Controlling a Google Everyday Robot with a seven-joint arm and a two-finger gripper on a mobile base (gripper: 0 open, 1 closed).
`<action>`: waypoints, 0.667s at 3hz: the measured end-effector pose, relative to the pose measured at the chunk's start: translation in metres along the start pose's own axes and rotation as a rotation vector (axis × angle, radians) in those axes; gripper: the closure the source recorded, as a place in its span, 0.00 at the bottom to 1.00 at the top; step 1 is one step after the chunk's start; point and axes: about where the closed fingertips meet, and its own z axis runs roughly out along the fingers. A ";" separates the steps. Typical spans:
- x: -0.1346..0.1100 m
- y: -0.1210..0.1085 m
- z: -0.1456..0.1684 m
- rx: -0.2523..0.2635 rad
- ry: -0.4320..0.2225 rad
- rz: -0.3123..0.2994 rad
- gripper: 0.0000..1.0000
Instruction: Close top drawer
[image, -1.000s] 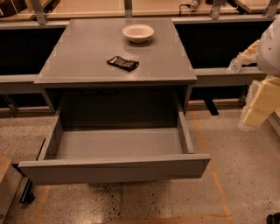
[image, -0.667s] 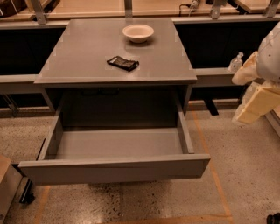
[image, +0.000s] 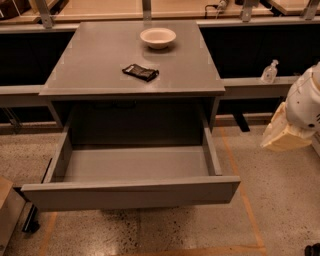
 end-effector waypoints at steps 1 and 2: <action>0.005 0.011 0.037 -0.024 0.020 -0.001 1.00; 0.007 0.014 0.042 -0.031 0.025 -0.001 1.00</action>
Offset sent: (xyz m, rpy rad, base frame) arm -0.0039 0.0043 -0.0337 -0.0111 0.0253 0.0031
